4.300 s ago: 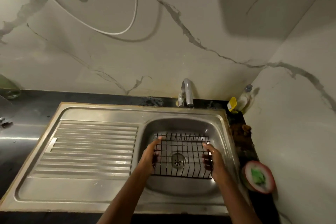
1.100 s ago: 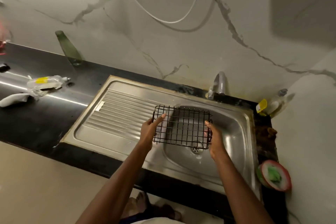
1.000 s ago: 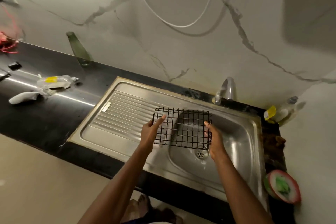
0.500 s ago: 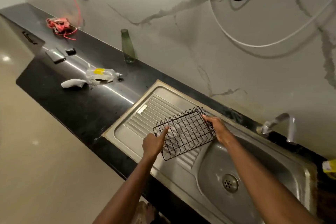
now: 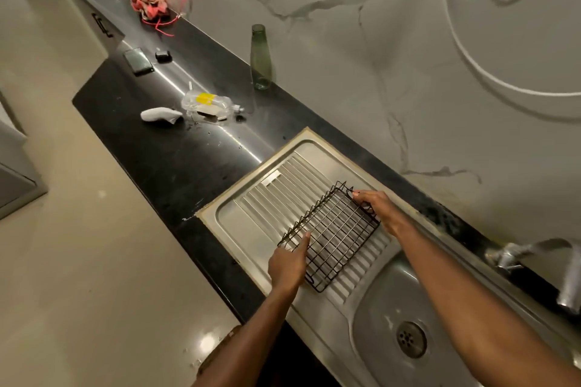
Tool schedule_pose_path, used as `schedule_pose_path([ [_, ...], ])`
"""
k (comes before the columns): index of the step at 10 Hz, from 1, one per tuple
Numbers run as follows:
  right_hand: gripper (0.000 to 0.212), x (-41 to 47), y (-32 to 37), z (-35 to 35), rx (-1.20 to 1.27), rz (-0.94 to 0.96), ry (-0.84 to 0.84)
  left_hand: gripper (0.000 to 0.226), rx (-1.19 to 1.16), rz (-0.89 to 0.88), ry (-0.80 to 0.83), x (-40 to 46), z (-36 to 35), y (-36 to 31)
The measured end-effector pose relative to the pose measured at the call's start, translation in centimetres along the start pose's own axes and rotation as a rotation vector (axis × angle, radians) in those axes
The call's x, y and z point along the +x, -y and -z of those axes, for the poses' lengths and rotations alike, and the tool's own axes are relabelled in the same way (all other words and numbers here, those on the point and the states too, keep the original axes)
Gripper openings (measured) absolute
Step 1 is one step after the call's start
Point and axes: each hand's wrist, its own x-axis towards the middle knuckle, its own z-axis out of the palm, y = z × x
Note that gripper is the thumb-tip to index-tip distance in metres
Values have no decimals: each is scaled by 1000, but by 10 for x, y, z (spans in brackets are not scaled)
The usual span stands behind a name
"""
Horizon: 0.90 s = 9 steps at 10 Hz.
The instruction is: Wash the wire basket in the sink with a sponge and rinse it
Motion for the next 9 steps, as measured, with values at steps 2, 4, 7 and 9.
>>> schedule_pose_path([
  [2,33,8,-5,-1,21,51,-28,72,-21,-2,-39,-1,-4,2],
  [4,41,15,-15,0,34,94,-78,71,-9,-6,-62,1,-1,1],
  [7,25,5,-16,-6,-16,130,-244,66,42,-90,-85,-16,9,-4],
  [9,23,-44,-42,-11,-54,172,-611,66,3,-143,-120,-28,10,24],
])
